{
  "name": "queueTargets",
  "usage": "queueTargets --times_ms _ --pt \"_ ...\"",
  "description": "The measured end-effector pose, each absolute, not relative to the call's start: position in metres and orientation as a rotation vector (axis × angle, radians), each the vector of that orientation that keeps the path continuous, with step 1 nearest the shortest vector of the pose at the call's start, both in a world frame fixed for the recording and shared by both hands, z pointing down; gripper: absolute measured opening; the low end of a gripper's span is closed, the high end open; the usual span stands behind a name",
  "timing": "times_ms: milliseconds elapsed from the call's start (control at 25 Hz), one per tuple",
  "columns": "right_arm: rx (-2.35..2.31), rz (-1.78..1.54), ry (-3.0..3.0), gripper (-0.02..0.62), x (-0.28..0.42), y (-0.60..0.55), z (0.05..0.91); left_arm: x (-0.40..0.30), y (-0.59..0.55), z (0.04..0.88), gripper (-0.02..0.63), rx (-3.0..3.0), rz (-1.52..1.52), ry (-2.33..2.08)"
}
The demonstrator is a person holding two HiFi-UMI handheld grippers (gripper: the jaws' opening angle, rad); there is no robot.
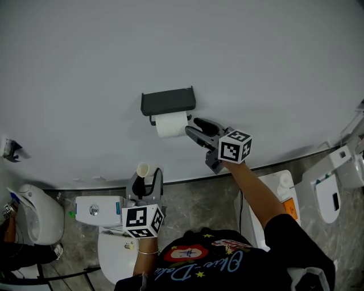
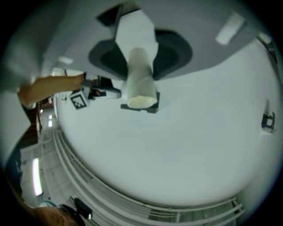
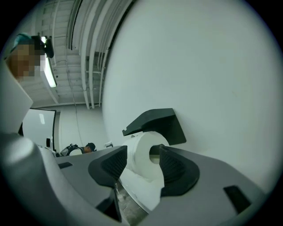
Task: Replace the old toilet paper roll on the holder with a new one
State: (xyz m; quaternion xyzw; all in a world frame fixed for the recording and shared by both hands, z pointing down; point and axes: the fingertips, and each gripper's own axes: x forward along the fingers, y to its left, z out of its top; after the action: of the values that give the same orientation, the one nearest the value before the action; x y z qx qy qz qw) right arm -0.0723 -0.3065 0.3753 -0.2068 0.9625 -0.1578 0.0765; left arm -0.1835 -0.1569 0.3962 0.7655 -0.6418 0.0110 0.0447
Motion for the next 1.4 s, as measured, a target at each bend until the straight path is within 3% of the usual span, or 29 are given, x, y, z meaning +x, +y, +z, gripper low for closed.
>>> queueTargets --times_ms 280,320,360,400,520,1400 --pt "-0.76 -0.262 2.929 0.204 -0.039 -0.249 0.396 -0.175 -0.157 0.4 0.178 2.343 0.02 -1.909" --pt "-0.807 -0.229 2.936 0.177 -0.033 -0.242 0.398 -0.173 -0.157 0.4 0.178 2.348 0.024 -1.902" --pt "-0.845 -0.202 2.938 0.076 -0.027 -0.237 0.399 -0.171 -0.157 0.401 0.178 2.354 0.031 -1.894" --pt "-0.874 -0.186 2.935 0.038 -0.022 -0.232 0.4 -0.168 -0.157 0.402 0.178 2.36 0.036 -1.885" --pt "-0.939 -0.183 2.909 0.014 -0.013 -0.225 0.399 -0.163 -0.159 0.403 0.178 2.376 0.042 -1.863" --pt "-1.01 -0.091 2.919 0.012 -0.024 -0.215 0.394 -0.164 -0.162 0.402 0.178 2.396 0.058 -1.855"
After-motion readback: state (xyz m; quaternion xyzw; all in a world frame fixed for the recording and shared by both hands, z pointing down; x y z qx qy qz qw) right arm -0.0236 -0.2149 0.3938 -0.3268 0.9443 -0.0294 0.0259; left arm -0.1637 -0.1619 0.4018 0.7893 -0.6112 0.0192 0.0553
